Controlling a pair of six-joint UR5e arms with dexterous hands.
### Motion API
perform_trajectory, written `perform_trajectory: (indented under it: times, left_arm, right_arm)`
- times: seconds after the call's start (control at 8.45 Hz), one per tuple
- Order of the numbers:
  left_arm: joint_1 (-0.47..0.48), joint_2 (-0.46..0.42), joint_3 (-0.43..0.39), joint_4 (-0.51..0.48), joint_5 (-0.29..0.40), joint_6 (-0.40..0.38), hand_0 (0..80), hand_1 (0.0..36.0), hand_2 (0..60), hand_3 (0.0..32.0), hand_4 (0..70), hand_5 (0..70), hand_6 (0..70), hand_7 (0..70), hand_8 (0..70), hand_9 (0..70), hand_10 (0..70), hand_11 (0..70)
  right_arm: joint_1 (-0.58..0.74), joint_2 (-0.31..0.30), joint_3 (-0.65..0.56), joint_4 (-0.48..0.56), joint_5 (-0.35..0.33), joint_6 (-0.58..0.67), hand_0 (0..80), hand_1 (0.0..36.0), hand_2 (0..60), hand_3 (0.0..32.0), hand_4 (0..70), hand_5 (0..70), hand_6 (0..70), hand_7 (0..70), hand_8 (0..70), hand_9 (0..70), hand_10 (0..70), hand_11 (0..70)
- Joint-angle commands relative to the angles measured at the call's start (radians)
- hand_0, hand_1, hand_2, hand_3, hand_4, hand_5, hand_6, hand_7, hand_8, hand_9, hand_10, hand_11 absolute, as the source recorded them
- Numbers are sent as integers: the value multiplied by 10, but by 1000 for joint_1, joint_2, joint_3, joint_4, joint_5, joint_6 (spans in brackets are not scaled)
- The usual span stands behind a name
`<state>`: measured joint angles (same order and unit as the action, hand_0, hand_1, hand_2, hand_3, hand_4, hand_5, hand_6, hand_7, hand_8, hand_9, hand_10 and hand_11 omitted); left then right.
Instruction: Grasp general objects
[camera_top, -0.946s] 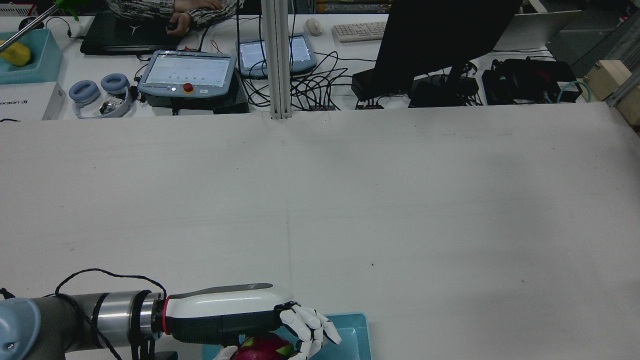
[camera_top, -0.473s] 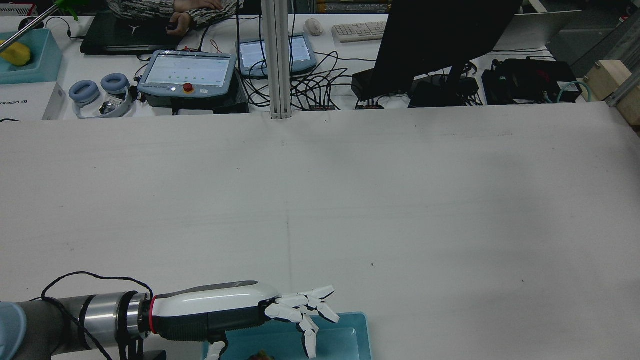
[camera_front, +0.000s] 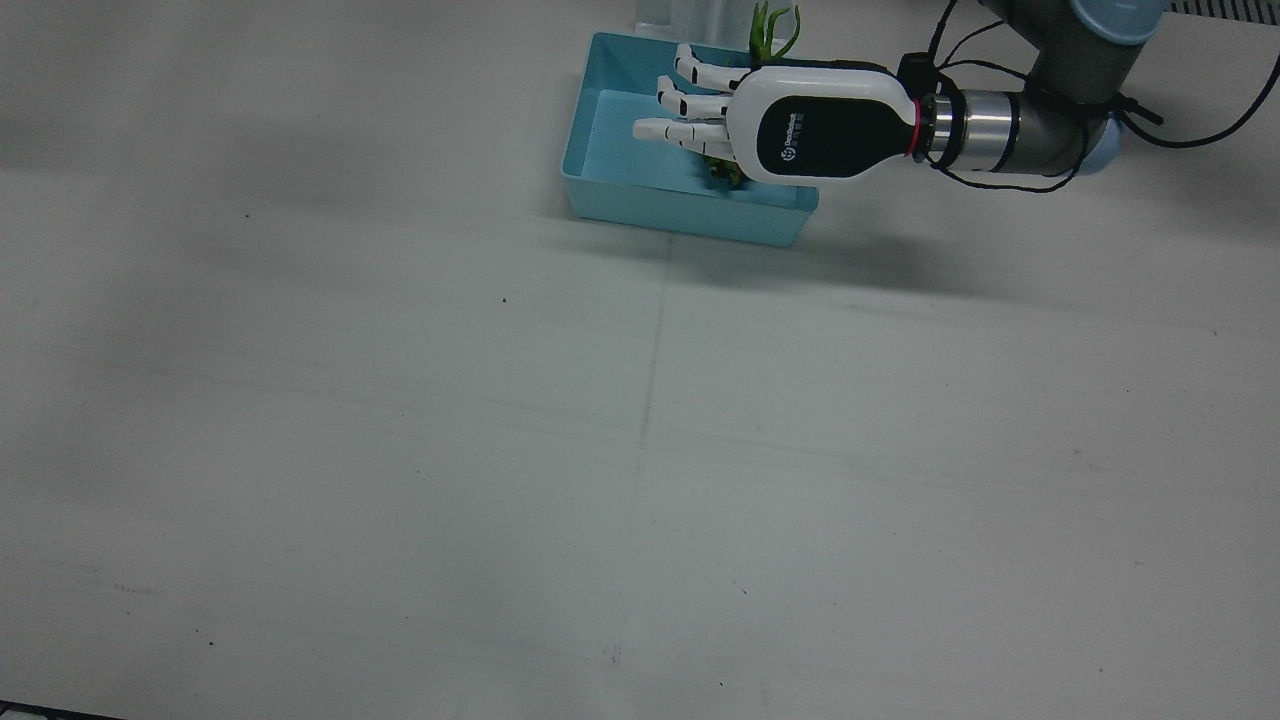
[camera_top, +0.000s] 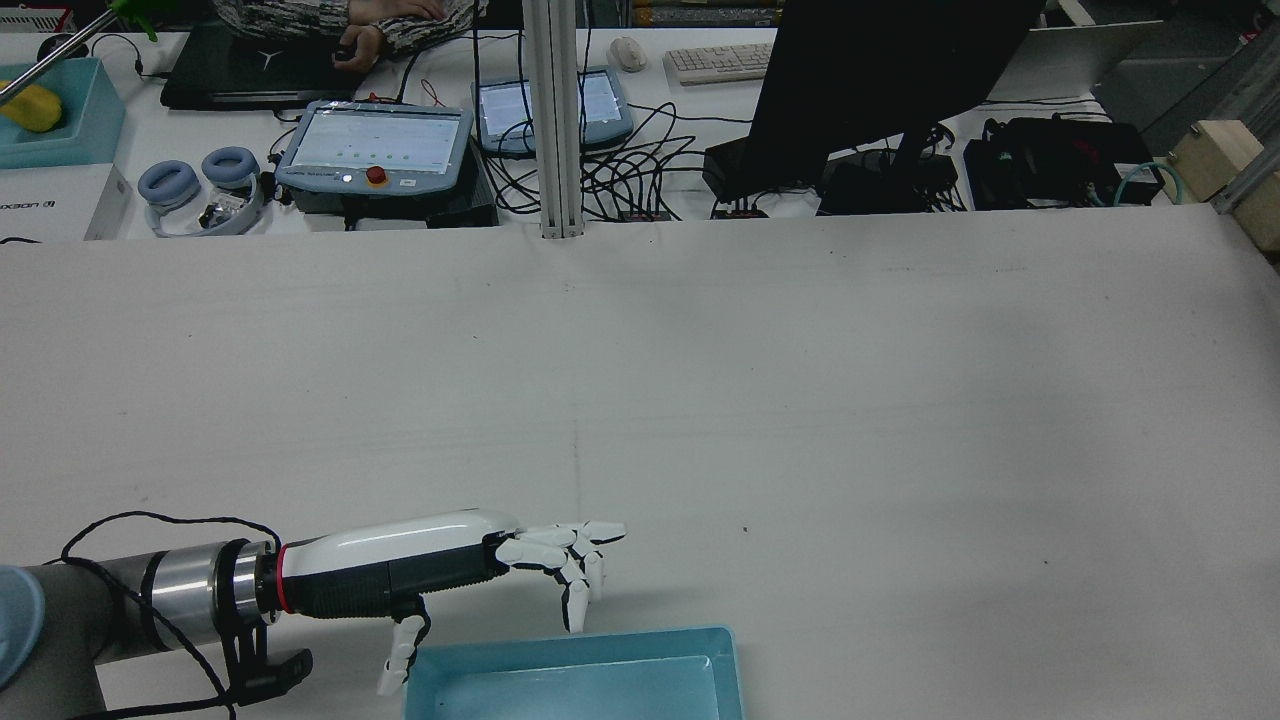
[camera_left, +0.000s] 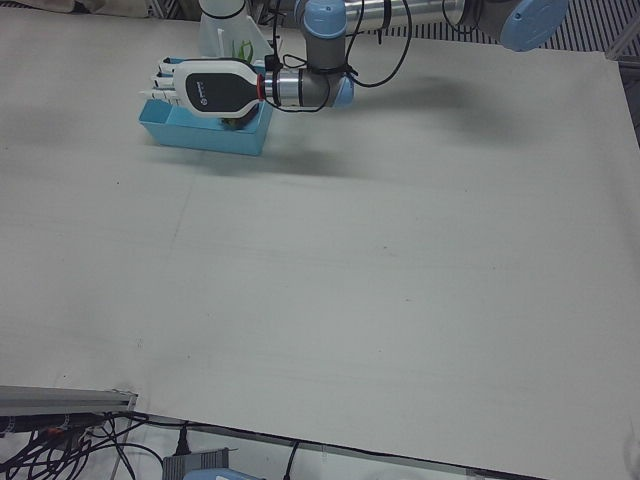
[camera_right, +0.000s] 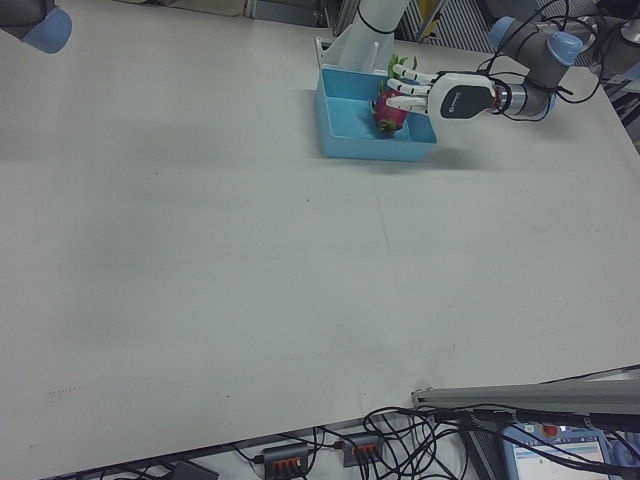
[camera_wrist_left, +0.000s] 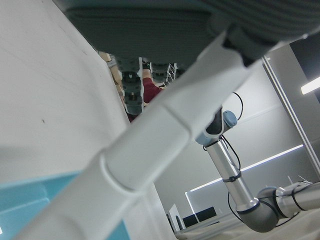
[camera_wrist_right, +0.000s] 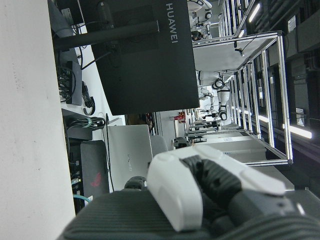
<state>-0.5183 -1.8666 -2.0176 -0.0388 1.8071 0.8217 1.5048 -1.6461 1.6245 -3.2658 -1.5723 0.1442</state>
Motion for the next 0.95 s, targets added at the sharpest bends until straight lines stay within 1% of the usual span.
perform_trajectory:
  times: [0.0,0.12,0.24,0.35,0.47,0.59,0.71,0.83]
  left_arm:
    - [-202,12,271,-205,-35,-67,800,360,600,0,175,700,181,659,26,117,79,171]
    - [-291,23,363,-261,-41,-73,800,360,600,0,182,700,184,660,26,118,87,183]
    - [-360,24,425,-307,-48,-79,800,360,600,0,197,700,205,685,31,123,116,225]
    - [-403,27,524,-391,-104,-93,800,360,600,0,239,700,241,700,38,133,104,206]
    - [-442,26,592,-442,-138,-95,800,360,600,0,254,700,245,700,39,132,111,215]
    - [-453,26,667,-481,-226,-102,800,360,600,0,297,700,278,700,45,142,92,188]
    - [-471,26,709,-480,-263,-98,800,360,600,0,315,700,297,700,49,146,82,172]
    - [-497,26,761,-506,-303,-95,800,360,600,0,311,700,301,700,50,146,116,222]
  right_arm:
    - [0,0,0,0,0,0,0,0,0,0,0,0,0,0,0,0,0,0]
    - [0,0,0,0,0,0,0,0,0,0,0,0,0,0,0,0,0,0]
    - [0,0,0,0,2,0,0,0,0,0,0,0,0,0,0,0,0,0]
    - [0,0,0,0,0,0,0,0,0,0,0,0,0,0,0,0,0,0]
    - [0,0,0,0,0,0,0,0,0,0,0,0,0,0,0,0,0,0]
    - [0,0,-2,0,0,0,0,0,0,0,0,0,0,0,0,0,0,0]
    - [0,0,0,0,2,0,0,0,0,0,0,0,0,0,0,0,0,0]
    - [0,0,0,0,0,0,0,0,0,0,0,0,0,0,0,0,0,0]
